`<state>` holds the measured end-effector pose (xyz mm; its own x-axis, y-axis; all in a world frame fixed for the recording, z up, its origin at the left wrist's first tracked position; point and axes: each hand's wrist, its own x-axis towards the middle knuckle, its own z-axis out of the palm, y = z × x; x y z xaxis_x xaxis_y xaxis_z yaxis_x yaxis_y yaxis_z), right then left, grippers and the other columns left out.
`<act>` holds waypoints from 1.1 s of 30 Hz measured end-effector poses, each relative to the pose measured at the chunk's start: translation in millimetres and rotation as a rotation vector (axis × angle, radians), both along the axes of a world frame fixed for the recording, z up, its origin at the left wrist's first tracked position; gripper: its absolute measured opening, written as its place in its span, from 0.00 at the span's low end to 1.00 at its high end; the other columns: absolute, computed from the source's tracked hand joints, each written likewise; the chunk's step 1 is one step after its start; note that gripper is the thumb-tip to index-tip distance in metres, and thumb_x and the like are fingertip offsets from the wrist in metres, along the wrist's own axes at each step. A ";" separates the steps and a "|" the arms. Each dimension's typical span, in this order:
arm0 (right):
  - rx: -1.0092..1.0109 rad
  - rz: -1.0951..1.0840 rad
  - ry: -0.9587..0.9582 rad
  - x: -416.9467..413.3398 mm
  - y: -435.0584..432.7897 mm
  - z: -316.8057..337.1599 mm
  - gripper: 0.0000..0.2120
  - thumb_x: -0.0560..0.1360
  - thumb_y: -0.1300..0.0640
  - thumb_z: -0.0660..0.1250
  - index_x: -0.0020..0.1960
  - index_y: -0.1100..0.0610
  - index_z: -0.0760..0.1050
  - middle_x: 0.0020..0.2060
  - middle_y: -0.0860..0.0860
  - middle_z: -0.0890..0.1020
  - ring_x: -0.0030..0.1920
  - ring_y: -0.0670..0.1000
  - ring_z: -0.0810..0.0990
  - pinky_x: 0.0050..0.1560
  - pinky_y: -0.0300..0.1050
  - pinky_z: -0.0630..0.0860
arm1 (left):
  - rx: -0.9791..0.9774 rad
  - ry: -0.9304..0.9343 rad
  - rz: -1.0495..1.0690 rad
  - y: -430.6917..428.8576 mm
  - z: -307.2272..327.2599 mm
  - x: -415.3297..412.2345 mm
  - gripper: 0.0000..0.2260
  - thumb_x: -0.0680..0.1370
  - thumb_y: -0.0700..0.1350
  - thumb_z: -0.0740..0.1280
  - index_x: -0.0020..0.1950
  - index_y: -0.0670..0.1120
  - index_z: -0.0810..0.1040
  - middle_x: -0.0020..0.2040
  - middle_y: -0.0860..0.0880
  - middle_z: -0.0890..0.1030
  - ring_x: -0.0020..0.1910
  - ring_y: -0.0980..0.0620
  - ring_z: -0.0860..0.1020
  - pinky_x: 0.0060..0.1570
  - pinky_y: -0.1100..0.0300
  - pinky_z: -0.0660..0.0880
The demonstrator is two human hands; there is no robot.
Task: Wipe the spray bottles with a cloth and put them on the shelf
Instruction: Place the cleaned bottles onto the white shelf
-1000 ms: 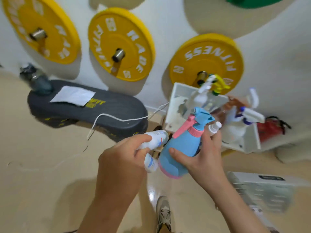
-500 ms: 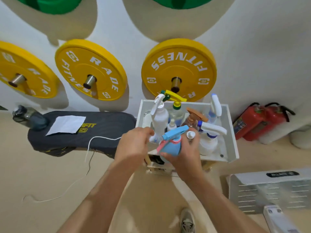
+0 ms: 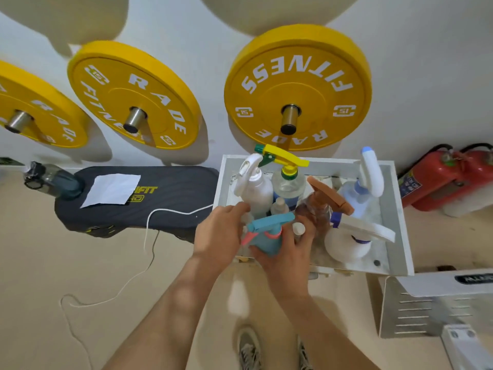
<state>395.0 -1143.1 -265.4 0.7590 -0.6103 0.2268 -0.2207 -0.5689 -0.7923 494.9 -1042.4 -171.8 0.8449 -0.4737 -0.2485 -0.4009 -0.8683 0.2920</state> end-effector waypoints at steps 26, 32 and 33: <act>-0.018 -0.001 0.352 -17.2 14.1 7.0 0.44 0.62 0.54 0.79 0.73 0.49 0.62 0.68 0.57 0.66 0.64 0.60 0.73 0.45 0.48 0.80 | -0.671 0.062 -0.051 27.9 13.9 -20.5 0.13 0.77 0.49 0.67 0.61 0.59 0.74 0.48 0.59 0.81 0.43 0.54 0.80 0.45 0.53 0.79; -0.120 0.011 0.556 -25.9 2.9 36.6 0.43 0.70 0.62 0.69 0.73 0.36 0.50 0.79 0.60 0.54 0.65 0.69 0.74 0.43 0.55 0.78 | -0.622 0.089 -0.130 30.0 19.8 -10.4 0.11 0.75 0.41 0.72 0.57 0.50 0.81 0.48 0.54 0.82 0.45 0.53 0.80 0.46 0.53 0.79; -0.121 0.026 0.582 -28.8 0.6 43.0 0.44 0.71 0.61 0.67 0.74 0.33 0.47 0.79 0.60 0.52 0.65 0.68 0.73 0.46 0.56 0.79 | -0.601 0.088 -0.134 30.0 21.5 -9.9 0.13 0.74 0.40 0.73 0.58 0.49 0.81 0.49 0.53 0.82 0.46 0.52 0.80 0.47 0.52 0.80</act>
